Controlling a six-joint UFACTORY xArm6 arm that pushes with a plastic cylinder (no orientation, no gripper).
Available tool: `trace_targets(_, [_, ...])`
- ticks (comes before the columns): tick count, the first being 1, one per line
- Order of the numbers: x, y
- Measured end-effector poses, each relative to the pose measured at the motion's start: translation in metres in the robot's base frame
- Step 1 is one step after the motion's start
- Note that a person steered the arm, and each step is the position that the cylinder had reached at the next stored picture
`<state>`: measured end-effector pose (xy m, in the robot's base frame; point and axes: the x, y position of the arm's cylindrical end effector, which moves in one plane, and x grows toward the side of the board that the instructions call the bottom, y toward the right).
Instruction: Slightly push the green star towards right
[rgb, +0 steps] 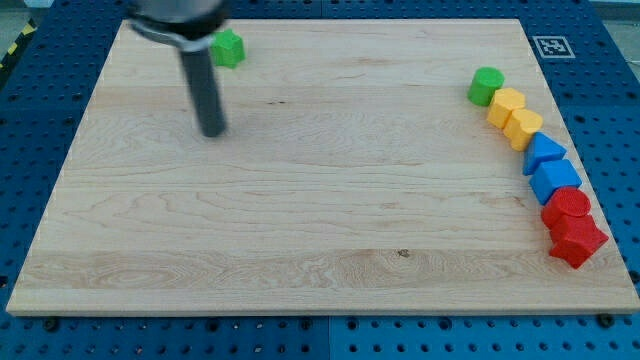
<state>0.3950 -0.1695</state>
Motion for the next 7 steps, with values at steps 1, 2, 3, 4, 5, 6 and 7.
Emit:
trace_targets(1, [-0.056, -0.063])
trace_targets(2, [-0.12, -0.069])
trace_targets(3, [-0.144, -0.035])
trace_targets(4, [-0.144, -0.012])
trace_targets(5, [-0.144, 0.003])
trace_targets(6, [-0.144, 0.043])
trace_targets(7, [-0.144, 0.057])
